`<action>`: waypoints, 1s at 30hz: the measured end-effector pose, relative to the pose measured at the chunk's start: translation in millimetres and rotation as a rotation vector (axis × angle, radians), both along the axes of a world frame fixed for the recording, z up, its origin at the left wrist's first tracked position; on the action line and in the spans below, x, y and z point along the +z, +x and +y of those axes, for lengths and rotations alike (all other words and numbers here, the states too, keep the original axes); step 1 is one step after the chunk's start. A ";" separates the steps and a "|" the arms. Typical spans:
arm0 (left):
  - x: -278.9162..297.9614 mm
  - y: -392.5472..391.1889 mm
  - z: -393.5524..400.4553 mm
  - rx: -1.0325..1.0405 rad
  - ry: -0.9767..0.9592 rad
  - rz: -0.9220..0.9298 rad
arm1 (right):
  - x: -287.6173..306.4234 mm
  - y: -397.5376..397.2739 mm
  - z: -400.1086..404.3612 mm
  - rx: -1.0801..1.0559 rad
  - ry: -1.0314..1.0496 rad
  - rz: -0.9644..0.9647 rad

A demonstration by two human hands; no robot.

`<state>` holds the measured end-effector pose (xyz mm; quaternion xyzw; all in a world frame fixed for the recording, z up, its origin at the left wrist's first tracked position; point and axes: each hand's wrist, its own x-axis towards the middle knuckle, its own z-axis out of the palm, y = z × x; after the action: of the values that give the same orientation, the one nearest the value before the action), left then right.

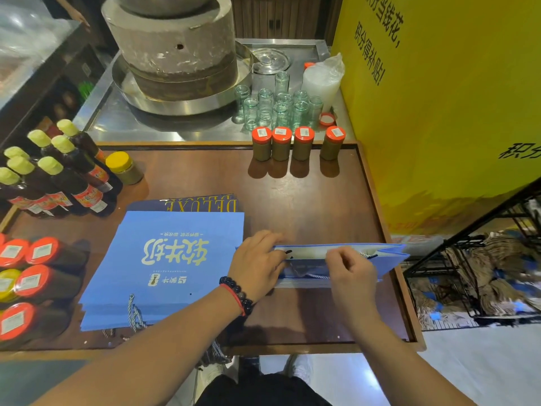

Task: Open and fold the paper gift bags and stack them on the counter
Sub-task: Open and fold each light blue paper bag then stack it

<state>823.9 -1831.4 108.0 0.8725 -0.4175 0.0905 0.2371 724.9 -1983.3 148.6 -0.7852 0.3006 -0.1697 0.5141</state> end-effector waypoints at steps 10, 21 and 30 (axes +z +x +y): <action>-2.4 -3.8 2.0 -0.008 -0.017 0.021 | 8.4 62.3 -11.3 0.731 -0.328 0.719; 0.4 -3.4 2.3 -0.035 -0.009 0.017 | -4.7 64.2 -1.8 0.613 -0.269 0.630; 3.7 1.2 1.3 0.000 0.110 0.030 | 10.8 48.7 -30.4 0.215 0.225 0.262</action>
<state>825.1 -1830.1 111.7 0.8856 -0.4181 0.0544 0.1950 773.6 -2013.7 159.4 -0.7657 0.2966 0.0244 0.5702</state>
